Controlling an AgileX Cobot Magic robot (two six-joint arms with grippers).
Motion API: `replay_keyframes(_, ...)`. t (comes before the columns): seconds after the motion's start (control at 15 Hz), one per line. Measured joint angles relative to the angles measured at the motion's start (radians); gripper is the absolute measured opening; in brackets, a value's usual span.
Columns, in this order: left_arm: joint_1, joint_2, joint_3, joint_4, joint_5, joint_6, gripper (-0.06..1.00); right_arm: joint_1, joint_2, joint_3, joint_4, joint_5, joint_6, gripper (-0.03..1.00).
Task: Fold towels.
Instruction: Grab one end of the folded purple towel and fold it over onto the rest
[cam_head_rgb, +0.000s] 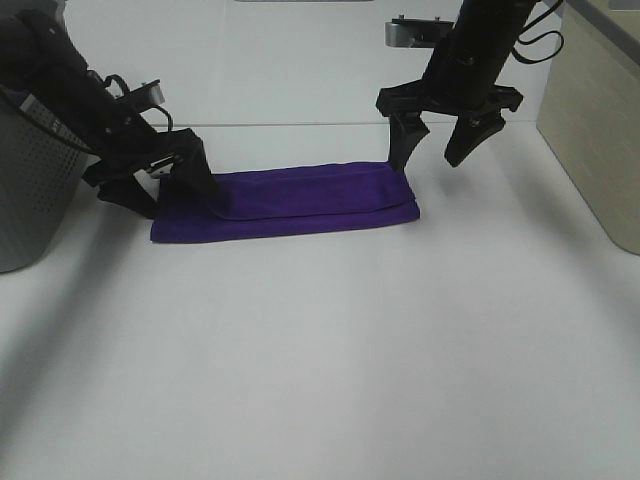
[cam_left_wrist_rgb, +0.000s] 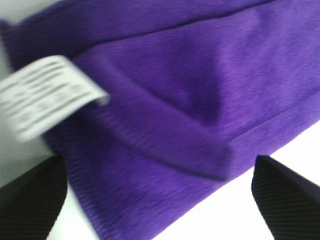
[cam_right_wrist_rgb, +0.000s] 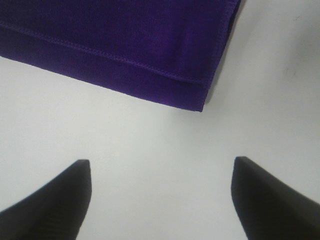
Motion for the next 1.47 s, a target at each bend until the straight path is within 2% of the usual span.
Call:
replay_keyframes(0.2,-0.064,0.016,-0.006,-0.049,-0.07,0.0,0.92,0.0,0.0,0.0,0.0,0.004,0.0,0.76)
replay_keyframes(0.27,-0.085,0.018,-0.006,-0.054,-0.102,0.0,0.86,0.0,0.0,0.0,0.0,0.01,0.0,0.76)
replay_keyframes(0.33,-0.099,0.024,-0.006,-0.054,-0.123,-0.005,0.76,0.0,0.0,0.0,0.0,0.016,0.0,0.76)
replay_keyframes(0.53,-0.11,0.043,-0.005,-0.057,-0.141,-0.027,0.11,0.0,0.0,0.0,0.0,0.018,0.0,0.76)
replay_keyframes(0.6,-0.11,0.045,-0.005,-0.057,-0.14,-0.027,0.05,0.0,0.0,0.0,0.0,0.019,0.0,0.76)
replay_keyframes(0.73,-0.11,0.051,-0.052,0.011,-0.066,-0.033,0.04,0.0,0.0,0.0,0.0,0.019,0.0,0.76)
replay_keyframes(0.87,-0.108,0.065,-0.139,0.148,0.066,-0.05,0.04,0.0,0.0,0.0,0.0,0.019,0.0,0.76)
replay_keyframes(1.0,-0.094,0.076,-0.264,0.256,0.134,-0.069,0.04,0.0,0.0,0.0,0.0,0.019,0.0,0.76)
replay_keyframes(1.13,-0.086,0.076,-0.376,0.259,0.135,-0.072,0.04,0.0,-0.001,0.0,-0.003,0.019,0.0,0.76)
replay_keyframes(1.2,-0.092,0.076,-0.418,0.226,0.136,-0.059,0.04,0.0,-0.004,0.0,-0.007,0.019,0.003,0.76)
replay_keyframes(1.33,-0.121,0.076,-0.449,0.165,0.137,0.002,0.04,0.0,-0.033,0.0,-0.026,0.021,0.005,0.76)
replay_keyframes(1.47,-0.169,0.078,-0.451,0.163,0.141,0.033,0.04,0.0,-0.076,0.0,-0.053,0.022,0.032,0.76)
